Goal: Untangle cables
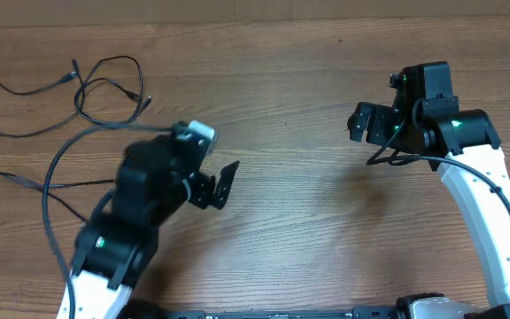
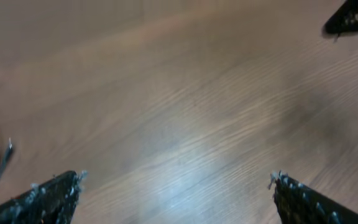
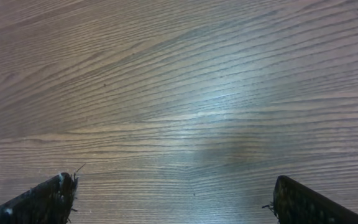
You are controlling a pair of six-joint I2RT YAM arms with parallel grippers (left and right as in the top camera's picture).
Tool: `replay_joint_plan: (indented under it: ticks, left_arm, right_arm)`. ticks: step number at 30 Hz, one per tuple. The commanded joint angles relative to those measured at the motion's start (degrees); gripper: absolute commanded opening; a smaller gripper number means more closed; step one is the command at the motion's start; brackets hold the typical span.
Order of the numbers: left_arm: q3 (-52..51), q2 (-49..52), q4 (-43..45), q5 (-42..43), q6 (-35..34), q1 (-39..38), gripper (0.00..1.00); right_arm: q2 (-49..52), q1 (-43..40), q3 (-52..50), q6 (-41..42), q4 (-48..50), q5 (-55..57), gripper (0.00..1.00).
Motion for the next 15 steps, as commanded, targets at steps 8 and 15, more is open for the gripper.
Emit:
replay_joint_plan:
  ticks: [8, 15]
  left_arm:
    - [-25.27, -21.2, 29.44, 9.9, 6.1, 8.52, 1.0]
    - [-41.29, -34.84, 47.23, 9.68, 1.33, 14.43, 1.0]
  right_arm:
    - [-1.2, -0.26, 1.38, -0.24, 0.26, 0.76, 1.0]
    - [-1.2, -0.26, 1.38, -0.24, 0.26, 0.76, 1.0]
